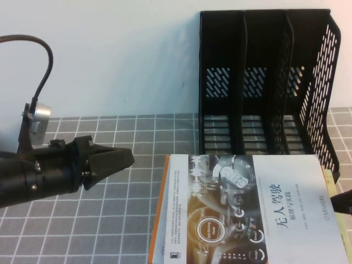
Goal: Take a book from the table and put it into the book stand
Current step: Push book with right arm
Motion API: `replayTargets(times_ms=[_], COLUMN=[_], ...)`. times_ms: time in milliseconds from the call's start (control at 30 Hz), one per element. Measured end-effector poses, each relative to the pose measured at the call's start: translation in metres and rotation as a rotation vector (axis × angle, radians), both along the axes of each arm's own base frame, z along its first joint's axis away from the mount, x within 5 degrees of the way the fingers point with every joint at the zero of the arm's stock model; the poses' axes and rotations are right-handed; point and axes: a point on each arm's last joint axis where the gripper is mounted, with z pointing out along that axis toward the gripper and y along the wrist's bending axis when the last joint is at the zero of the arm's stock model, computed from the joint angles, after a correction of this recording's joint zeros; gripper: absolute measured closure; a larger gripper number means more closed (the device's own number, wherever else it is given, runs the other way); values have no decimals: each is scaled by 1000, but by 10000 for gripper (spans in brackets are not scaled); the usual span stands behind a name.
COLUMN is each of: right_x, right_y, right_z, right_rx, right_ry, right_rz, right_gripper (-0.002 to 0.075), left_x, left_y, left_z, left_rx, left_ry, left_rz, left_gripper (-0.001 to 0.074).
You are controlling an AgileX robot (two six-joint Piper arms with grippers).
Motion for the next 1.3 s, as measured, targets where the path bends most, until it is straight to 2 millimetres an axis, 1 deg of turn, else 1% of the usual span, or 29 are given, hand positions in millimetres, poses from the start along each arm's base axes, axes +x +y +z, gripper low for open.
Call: replayTargets(times_ms=[67,167,333,433,700,767,833,900,967,1033,1133,1200,1300], right_x=[0,1,1,-2,-5,-5,-4,-3,-3,-3,-3,-3,-2], right_y=[1,1,2,3,4,4,5,6,8,11,18,24,28], right_z=[0,1,7,8,9,10,11,12,13,13,13,13,13], right_rx=[1,-1,12,17,16,23,39,57,67,65,57,48,40], right_ry=[0,5,19,36,50,49,45,34,27,17,1,-16,-36], right_rz=[2,-12,6,24,41,37,28,23,25,33,53,66,69], right_gripper=[729,729,729,729,729,729,729,729,729,729,729,729,729], left_x=[0,0,-2,-3,-2,-3,-4,-5,-7,-8,-10,-11,-12], left_y=[0,-1,-1,-1,0,-1,-3,-5,-6,-7,-7,-7,-7], left_z=[0,1,-7,-11,-11,-10,-7,-4,-1,0,-2,-4,-6], left_rx=[-1,0,64,89,91,77,40,-4,-37,-51,-26,-4,13], left_ry=[-2,-5,10,20,24,24,26,28,27,26,30,35,42], left_rz=[-4,-13,-61,-77,-73,-81,-92,-112,-132,-150,-168,-182,-192], left_gripper=[720,677,629,619,615,613,589,523,426,302,169,129,110])
